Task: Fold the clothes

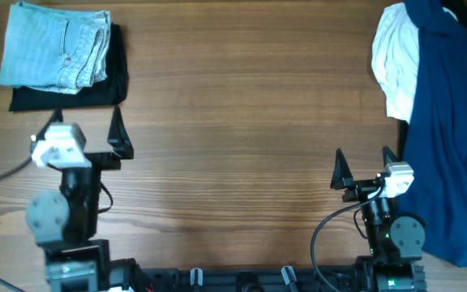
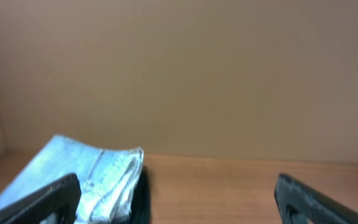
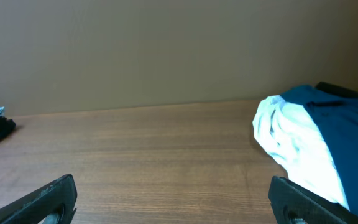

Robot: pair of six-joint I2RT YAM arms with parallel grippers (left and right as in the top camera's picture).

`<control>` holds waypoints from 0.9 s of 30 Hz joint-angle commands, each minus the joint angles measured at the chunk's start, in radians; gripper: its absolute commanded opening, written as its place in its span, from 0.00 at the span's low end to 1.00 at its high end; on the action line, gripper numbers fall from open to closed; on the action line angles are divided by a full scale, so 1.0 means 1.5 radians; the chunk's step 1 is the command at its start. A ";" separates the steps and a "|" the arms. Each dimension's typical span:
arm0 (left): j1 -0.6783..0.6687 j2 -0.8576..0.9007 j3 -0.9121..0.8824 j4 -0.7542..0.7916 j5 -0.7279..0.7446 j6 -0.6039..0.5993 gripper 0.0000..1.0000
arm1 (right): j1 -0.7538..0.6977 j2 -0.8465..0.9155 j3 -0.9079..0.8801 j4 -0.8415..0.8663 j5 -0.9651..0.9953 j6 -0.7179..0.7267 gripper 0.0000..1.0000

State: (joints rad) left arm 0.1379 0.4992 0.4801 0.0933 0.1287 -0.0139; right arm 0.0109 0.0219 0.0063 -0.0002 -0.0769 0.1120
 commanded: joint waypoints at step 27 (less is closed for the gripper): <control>0.002 -0.331 -0.316 -0.113 -0.049 -0.084 1.00 | 0.003 -0.005 -0.001 0.002 0.009 -0.003 1.00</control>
State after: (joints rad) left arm 0.1379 0.0135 0.0097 -0.0666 0.0685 -0.1337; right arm 0.0109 0.0219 0.0063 0.0002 -0.0769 0.1120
